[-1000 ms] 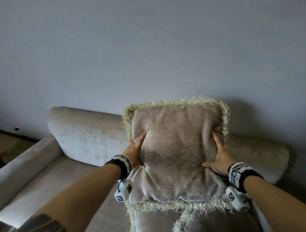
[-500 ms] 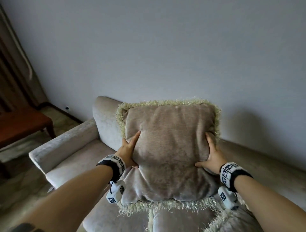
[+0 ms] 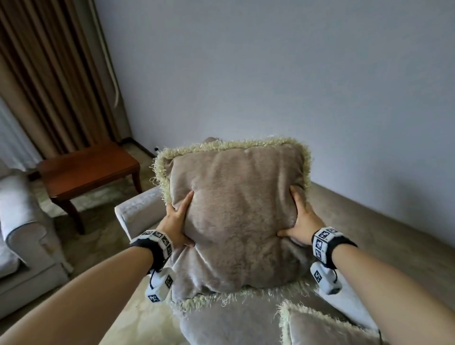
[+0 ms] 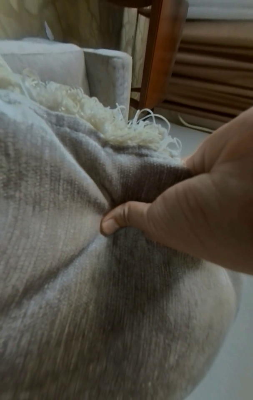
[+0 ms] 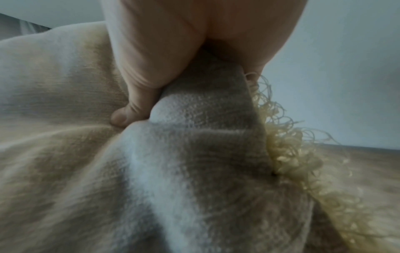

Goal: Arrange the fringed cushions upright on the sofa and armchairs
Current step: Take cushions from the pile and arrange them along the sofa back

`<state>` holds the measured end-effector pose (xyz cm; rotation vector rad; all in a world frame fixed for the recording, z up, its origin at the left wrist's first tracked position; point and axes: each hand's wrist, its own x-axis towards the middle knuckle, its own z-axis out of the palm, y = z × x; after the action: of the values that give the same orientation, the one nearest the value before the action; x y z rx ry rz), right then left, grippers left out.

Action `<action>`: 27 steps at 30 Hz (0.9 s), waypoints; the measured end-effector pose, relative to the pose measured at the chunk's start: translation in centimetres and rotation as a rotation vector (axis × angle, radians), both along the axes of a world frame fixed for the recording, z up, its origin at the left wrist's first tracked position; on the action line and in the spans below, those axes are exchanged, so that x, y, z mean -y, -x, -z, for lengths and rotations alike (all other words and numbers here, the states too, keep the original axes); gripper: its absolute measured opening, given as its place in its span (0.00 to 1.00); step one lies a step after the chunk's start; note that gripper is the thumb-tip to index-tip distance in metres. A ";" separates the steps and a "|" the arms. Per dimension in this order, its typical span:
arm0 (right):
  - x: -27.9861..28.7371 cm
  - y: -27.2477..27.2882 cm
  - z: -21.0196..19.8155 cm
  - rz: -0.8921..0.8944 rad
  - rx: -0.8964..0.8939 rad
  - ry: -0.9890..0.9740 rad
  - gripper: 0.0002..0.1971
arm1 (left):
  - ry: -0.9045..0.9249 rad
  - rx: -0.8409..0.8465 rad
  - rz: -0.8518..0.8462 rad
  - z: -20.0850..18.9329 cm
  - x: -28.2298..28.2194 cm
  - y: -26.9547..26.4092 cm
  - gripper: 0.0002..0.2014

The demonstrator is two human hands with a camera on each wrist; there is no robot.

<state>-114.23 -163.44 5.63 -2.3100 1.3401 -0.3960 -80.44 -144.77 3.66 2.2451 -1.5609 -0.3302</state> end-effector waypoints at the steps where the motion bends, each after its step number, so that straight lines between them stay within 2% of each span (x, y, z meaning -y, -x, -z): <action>1: 0.0 -2.2 0.0 -0.010 0.003 -0.006 0.73 | -0.010 -0.004 -0.006 -0.1 -0.2 -2.2 0.78; 5: -0.1 -10.0 -0.2 -0.021 0.009 -0.014 0.73 | -0.016 0.018 -0.025 -0.5 -0.4 -9.7 0.78; 10: 1.7 -16.3 -0.1 -0.004 0.009 -0.028 0.72 | -0.013 0.045 -0.014 -0.5 2.0 -16.2 0.79; 14: 5.3 -19.8 0.5 0.016 -0.004 -0.036 0.73 | -0.028 0.024 -0.019 0.4 5.5 -19.4 0.79; 19: 12.3 -24.5 1.5 0.016 -0.002 -0.055 0.74 | -0.031 -0.041 -0.030 1.1 11.9 -23.5 0.78; 27: 20.0 -32.0 2.6 0.022 0.013 -0.105 0.73 | -0.081 0.028 -0.040 0.5 19.3 -31.0 0.77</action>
<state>-82.26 -183.42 3.07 -2.2053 1.3482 -0.3379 -49.39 -164.11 3.12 2.3489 -1.5405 -0.3578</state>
